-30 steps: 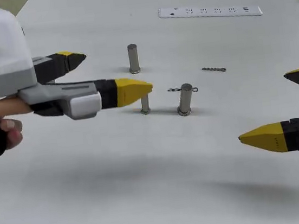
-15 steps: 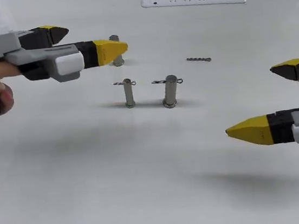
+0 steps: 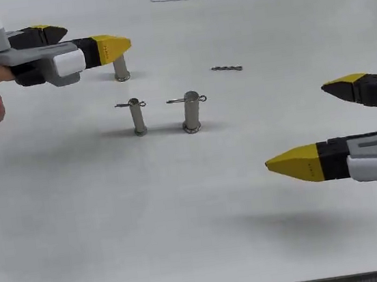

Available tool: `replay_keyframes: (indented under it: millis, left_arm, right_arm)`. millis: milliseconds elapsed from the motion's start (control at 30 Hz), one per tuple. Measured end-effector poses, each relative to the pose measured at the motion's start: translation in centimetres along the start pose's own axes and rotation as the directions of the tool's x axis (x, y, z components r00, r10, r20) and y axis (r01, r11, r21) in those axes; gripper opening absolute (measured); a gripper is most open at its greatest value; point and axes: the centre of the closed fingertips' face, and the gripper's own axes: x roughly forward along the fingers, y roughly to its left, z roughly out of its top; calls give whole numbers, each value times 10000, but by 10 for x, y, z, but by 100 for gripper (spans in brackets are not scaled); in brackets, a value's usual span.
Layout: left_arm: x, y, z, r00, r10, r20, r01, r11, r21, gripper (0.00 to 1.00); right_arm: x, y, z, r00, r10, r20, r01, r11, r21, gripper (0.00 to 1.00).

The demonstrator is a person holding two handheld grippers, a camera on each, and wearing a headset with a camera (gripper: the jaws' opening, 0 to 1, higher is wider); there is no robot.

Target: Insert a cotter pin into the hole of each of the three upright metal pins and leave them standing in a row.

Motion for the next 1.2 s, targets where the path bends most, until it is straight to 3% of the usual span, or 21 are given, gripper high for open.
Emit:
replay_keyframes:
  millis: [267, 367, 733, 867, 967, 1067, 1167, 1200]
  left_arm:
    - [19, 13, -13, 9992, 60, -391, -60, 10000, 2, 59]
    - [25, 21, -16, 9981, 325, -529, -308, 9990, 329, 52]
    - [37, 30, -29, 9952, 372, -906, -348, 9990, 279, 42]
    - [39, 30, -31, 9943, 500, -938, -473, 9984, 306, 38]
    - [43, 33, -32, 9931, 735, -910, -688, 9962, 541, 29]
    - [49, 27, -30, 9925, 723, -985, -627, 9932, 979, 24]
    - [52, 30, -29, 9929, 691, -966, -596, 9934, 980, 19]
    - [53, 27, -29, 9931, 666, -960, -572, 9937, 968, 17]
  right_arm:
    - [2, 1, -8, 9998, 157, -111, -154, 9996, 243, 90]
    - [2, 3, -9, 9997, 220, -130, -216, 9994, 278, 89]
    - [8, 5, -14, 9986, 430, -307, -421, 9987, 279, 87]
    - [11, 8, -18, 9973, 554, -472, -542, 9982, 267, 86]
    - [12, 8, -20, 9968, 594, -544, -582, 9980, 241, 86]
    - [12, 6, -19, 9974, 595, -407, -582, 9978, 318, 86]
    - [12, 6, -18, 9975, 595, -369, -582, 9977, 352, 85]
    - [11, 6, -17, 9977, 578, -357, -567, 9979, 327, 85]
